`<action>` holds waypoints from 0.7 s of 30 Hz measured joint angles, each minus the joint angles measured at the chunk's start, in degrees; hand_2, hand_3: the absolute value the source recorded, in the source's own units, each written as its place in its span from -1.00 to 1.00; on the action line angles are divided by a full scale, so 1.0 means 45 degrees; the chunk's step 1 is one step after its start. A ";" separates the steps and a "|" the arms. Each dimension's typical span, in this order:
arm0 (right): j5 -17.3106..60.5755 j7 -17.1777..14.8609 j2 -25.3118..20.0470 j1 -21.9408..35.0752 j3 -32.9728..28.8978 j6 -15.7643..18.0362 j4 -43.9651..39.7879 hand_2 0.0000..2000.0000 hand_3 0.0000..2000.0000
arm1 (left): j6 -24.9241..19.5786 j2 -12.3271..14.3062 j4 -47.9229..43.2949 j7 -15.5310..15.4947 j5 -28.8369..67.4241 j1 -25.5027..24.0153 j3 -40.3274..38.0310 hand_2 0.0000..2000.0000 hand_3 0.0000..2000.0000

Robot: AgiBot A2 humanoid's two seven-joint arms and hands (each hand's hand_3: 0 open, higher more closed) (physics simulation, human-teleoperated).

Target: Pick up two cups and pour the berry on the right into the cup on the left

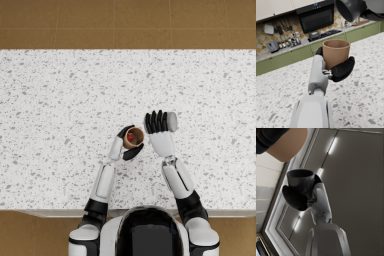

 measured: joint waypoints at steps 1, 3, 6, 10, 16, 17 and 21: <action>0.0208 0.0000 -0.0027 -0.0012 -0.0037 0.0000 -0.0016 1.00 0.28 | 0.0007 0.0015 0.0062 0.0007 0.0001 0.0029 -0.0006 1.00 0.28; 0.0463 0.0000 -0.0077 -0.0040 -0.0098 -0.0001 -0.0022 1.00 0.28 | -0.0010 0.0042 0.0138 0.0010 0.0001 0.0063 -0.0072 1.00 0.28; 0.0631 0.0001 -0.0123 -0.0128 -0.0185 0.0003 -0.0004 1.00 0.28 | -0.0034 0.0066 0.0108 0.0012 0.0000 0.0073 -0.0227 1.00 0.28; 0.0703 0.0006 -0.0094 -0.0338 -0.0360 0.0015 0.0136 1.00 0.28 | -0.0029 0.0031 -0.0100 0.0005 -0.0001 -0.0103 -0.0309 1.00 0.28; 0.0725 0.0009 -0.0082 -0.0412 -0.0424 0.0030 0.0199 1.00 0.28 | -0.0025 0.0020 -0.0167 -0.0001 -0.0001 -0.0158 -0.0347 1.00 0.28; 0.0726 0.0009 -0.0082 -0.0415 -0.0427 0.0031 0.0202 1.00 0.28 | -0.0029 0.0020 -0.0170 -0.0001 -0.0001 -0.0160 -0.0348 1.00 0.28; 0.0728 0.0008 -0.0081 -0.0420 -0.0433 0.0034 0.0207 1.00 0.28 | -0.0032 0.0020 -0.0175 0.0002 -0.0001 -0.0164 -0.0351 1.00 0.28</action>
